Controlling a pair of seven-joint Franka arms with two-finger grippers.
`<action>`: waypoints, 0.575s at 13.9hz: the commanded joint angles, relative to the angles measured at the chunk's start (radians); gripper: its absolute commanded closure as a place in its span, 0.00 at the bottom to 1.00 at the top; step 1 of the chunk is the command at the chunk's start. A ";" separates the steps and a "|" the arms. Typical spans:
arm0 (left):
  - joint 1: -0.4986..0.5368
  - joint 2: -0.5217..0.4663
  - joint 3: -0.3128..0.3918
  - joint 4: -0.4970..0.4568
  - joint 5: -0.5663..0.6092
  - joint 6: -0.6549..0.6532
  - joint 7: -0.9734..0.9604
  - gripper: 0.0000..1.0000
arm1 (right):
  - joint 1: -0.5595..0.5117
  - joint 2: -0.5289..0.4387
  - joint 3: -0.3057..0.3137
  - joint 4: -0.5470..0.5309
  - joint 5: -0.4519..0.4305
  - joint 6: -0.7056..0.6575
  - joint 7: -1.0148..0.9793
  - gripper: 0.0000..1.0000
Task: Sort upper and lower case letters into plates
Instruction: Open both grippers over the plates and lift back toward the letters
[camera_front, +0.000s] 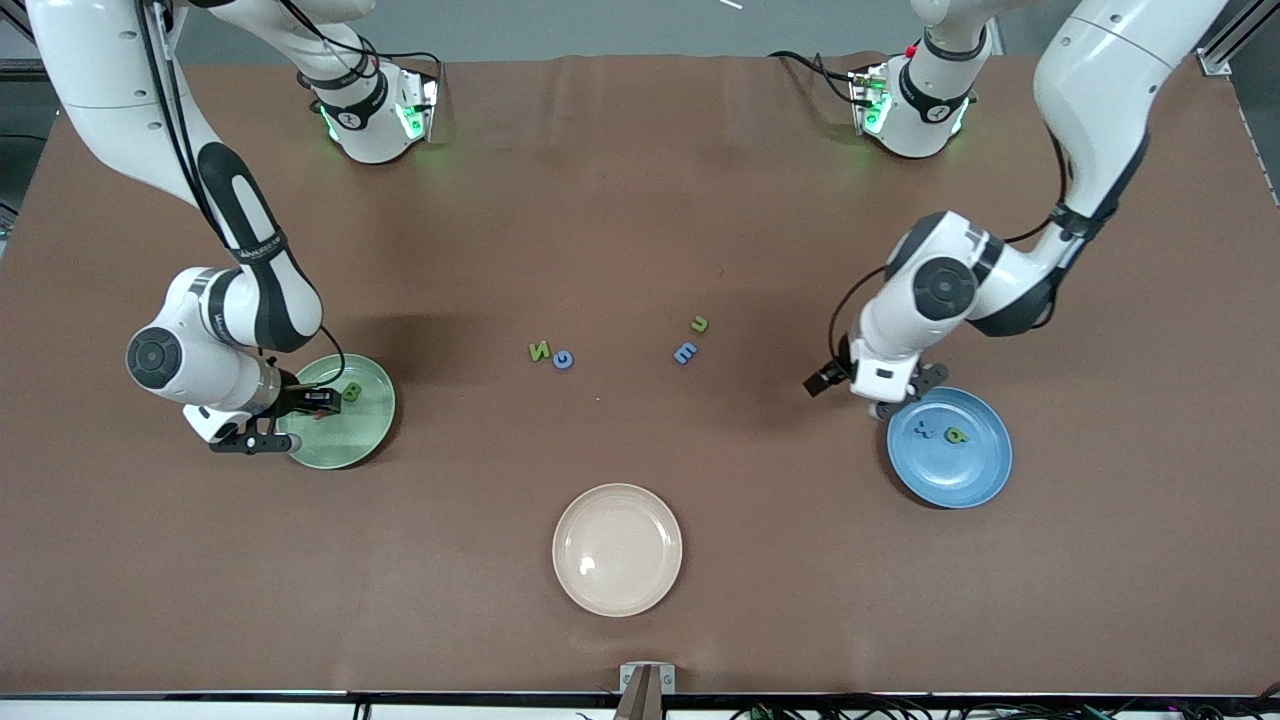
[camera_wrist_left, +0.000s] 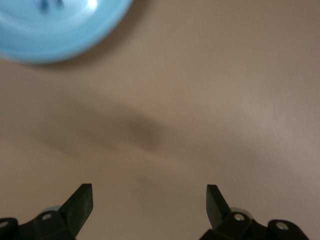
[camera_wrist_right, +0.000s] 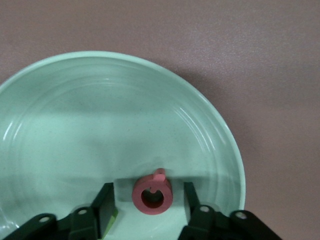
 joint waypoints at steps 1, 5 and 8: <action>-0.083 0.003 0.002 -0.012 0.019 0.029 -0.171 0.00 | 0.033 -0.052 0.022 0.018 -0.001 -0.082 0.091 0.00; -0.183 0.047 0.007 -0.009 0.019 0.081 -0.360 0.00 | 0.209 -0.067 0.023 0.077 0.003 -0.171 0.424 0.00; -0.251 0.073 0.019 0.020 0.019 0.089 -0.469 0.00 | 0.338 -0.061 0.023 0.054 0.014 -0.124 0.628 0.00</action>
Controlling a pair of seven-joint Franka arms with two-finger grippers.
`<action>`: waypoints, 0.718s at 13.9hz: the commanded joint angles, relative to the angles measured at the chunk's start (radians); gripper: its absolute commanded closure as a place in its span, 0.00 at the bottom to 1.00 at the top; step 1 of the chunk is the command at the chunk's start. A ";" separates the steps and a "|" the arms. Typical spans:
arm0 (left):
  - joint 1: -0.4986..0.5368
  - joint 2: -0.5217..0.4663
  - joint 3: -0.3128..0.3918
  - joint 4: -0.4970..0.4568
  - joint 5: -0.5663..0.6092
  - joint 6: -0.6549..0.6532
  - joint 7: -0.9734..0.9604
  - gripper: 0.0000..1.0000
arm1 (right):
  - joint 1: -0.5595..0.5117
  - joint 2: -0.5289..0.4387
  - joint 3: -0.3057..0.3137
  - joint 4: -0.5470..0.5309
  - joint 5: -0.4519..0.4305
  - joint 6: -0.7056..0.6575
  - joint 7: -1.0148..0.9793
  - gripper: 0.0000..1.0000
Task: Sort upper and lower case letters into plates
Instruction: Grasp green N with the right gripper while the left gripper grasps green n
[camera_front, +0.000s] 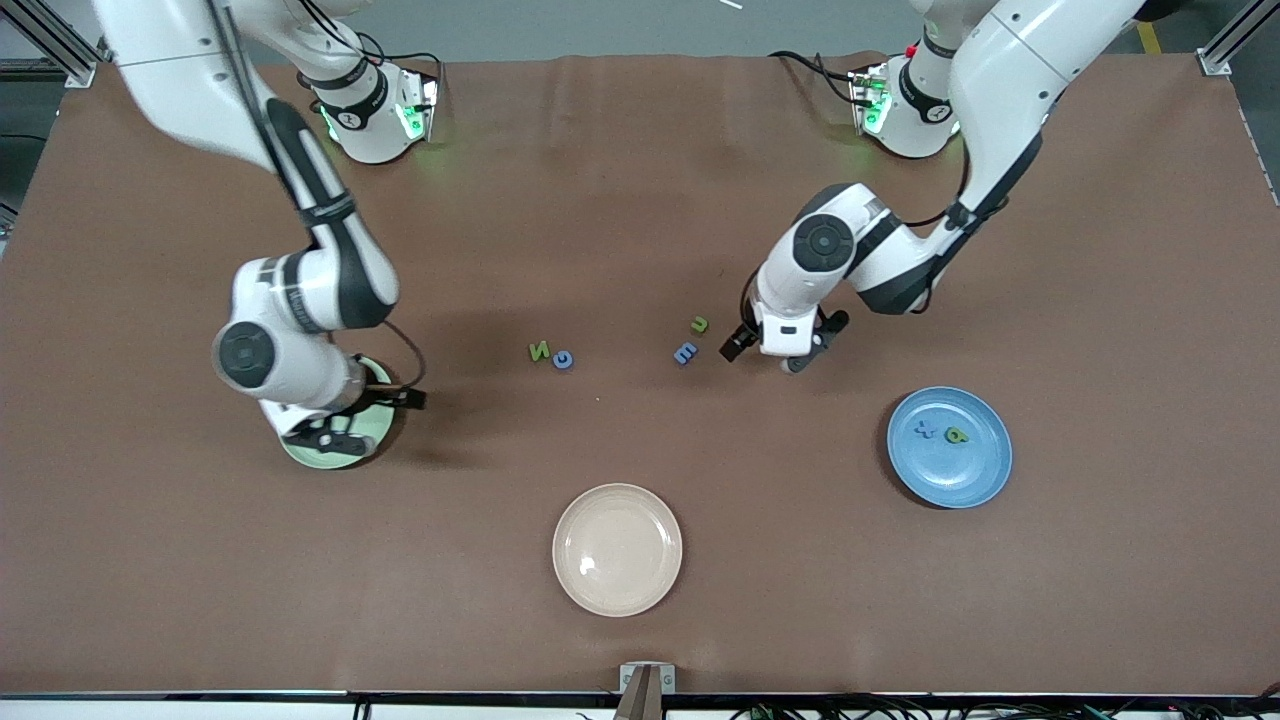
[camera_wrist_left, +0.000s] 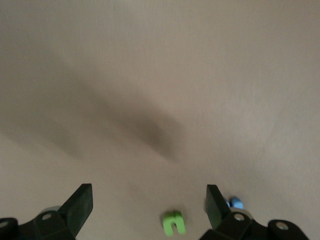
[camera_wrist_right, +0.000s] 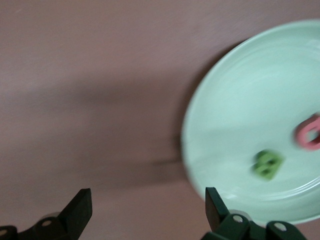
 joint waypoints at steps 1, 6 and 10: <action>-0.045 0.026 0.017 0.032 0.019 0.010 -0.085 0.00 | 0.114 -0.006 -0.012 -0.065 0.008 0.088 0.178 0.00; -0.172 0.089 0.096 0.056 0.113 0.047 -0.258 0.06 | 0.237 0.028 -0.012 -0.127 0.008 0.238 0.256 0.00; -0.209 0.141 0.106 0.107 0.170 0.047 -0.344 0.14 | 0.332 0.025 -0.013 -0.127 -0.020 0.235 0.213 0.00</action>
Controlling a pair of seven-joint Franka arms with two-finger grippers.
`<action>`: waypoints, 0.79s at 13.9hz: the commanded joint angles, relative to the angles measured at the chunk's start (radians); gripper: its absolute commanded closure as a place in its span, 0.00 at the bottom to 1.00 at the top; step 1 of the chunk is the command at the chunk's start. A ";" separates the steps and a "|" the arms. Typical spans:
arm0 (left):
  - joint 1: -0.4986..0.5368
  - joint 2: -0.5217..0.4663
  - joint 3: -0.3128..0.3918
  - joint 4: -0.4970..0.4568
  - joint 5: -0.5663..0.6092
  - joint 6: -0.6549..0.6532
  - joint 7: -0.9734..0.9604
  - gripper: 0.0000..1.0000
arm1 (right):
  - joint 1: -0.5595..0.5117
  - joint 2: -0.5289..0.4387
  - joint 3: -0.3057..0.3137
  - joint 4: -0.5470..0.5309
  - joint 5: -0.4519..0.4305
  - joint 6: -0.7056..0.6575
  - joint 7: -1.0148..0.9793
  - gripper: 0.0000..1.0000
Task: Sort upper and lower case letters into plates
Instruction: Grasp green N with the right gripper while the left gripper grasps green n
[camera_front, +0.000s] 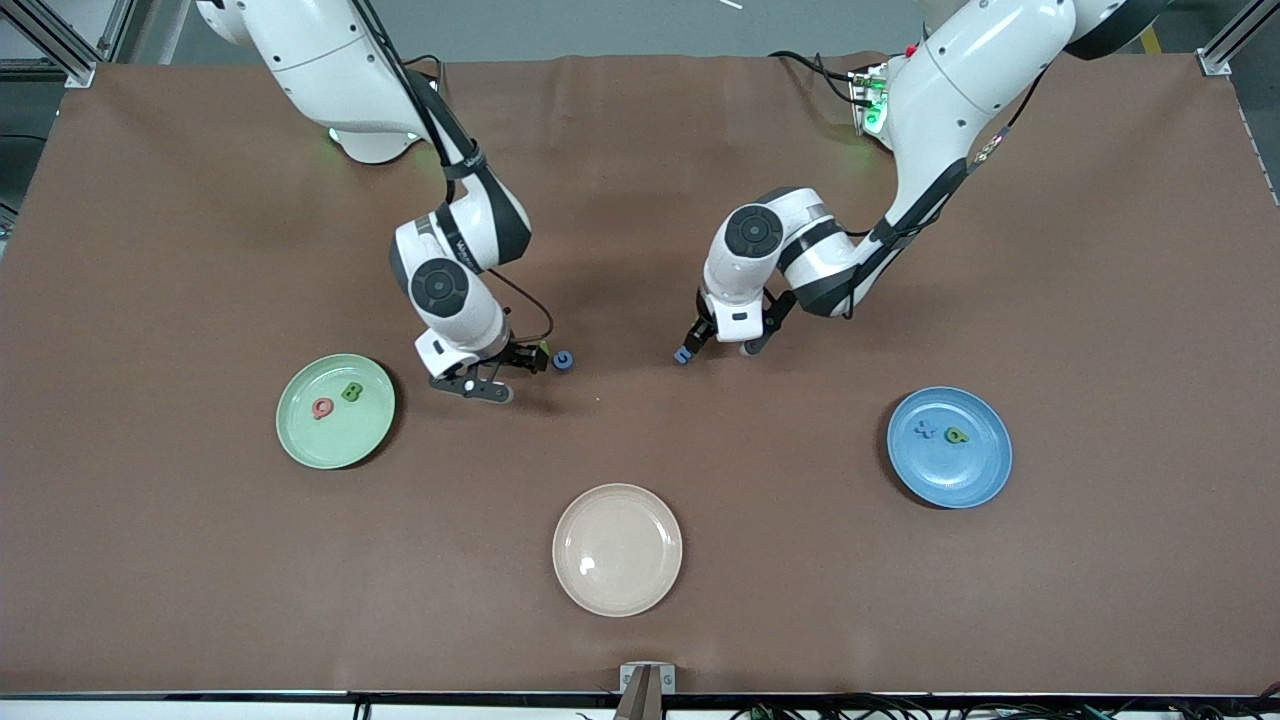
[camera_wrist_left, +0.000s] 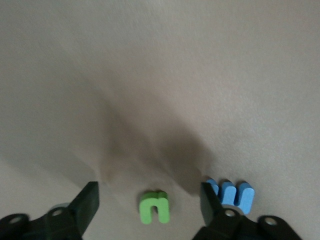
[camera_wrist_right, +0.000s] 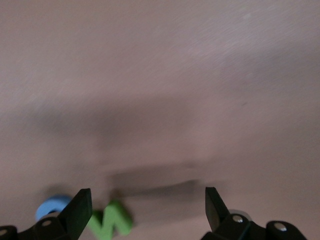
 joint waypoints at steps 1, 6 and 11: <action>-0.016 0.024 0.008 0.034 0.033 0.000 -0.037 0.16 | 0.059 -0.019 -0.012 -0.015 -0.020 0.005 -0.075 0.04; -0.027 0.014 0.008 0.023 0.033 -0.010 -0.066 0.18 | 0.080 -0.019 -0.012 -0.017 -0.052 0.011 -0.178 0.05; -0.027 -0.002 -0.001 0.023 0.035 -0.096 -0.080 0.20 | 0.071 -0.019 -0.015 -0.026 -0.052 0.002 -0.337 0.06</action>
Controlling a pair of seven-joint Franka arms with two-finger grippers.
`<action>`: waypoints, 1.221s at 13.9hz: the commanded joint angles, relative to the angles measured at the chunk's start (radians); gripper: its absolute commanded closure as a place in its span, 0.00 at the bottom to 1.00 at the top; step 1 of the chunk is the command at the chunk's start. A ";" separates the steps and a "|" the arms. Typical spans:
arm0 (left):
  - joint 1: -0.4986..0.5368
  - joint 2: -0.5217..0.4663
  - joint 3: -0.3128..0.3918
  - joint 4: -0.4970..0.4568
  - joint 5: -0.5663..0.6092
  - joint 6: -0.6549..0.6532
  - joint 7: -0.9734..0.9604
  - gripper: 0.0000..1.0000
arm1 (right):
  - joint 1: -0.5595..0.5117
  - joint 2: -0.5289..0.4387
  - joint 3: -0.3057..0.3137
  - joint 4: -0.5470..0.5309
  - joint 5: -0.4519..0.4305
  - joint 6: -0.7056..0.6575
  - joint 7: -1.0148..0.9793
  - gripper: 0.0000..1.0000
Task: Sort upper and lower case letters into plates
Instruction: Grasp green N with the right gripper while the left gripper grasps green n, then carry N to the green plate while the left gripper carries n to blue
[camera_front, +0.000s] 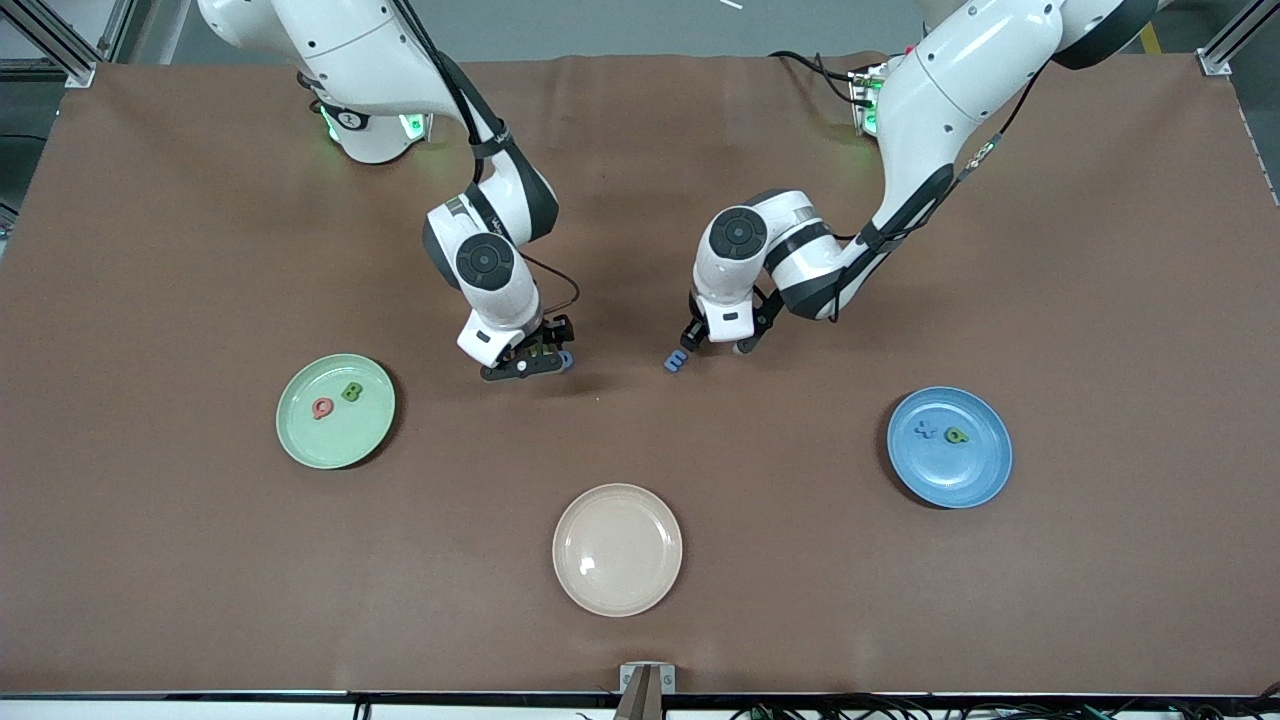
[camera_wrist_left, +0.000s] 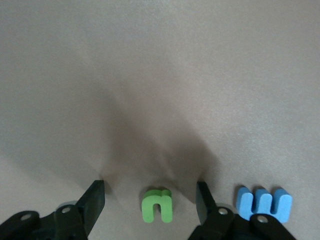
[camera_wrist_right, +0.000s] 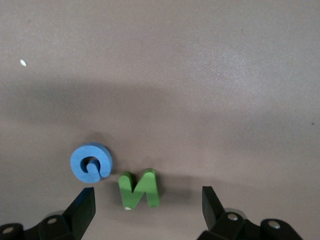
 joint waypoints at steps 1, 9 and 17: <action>-0.011 -0.010 0.002 -0.001 0.023 -0.033 -0.034 0.22 | -0.005 -0.016 -0.001 -0.026 -0.013 0.004 -0.061 0.06; -0.021 -0.007 0.002 0.005 0.022 -0.033 -0.034 0.93 | -0.003 -0.004 -0.003 -0.037 -0.013 0.018 -0.051 0.13; 0.135 -0.117 0.006 0.103 0.022 -0.212 0.223 1.00 | -0.005 0.019 -0.003 -0.034 -0.013 0.078 -0.051 0.54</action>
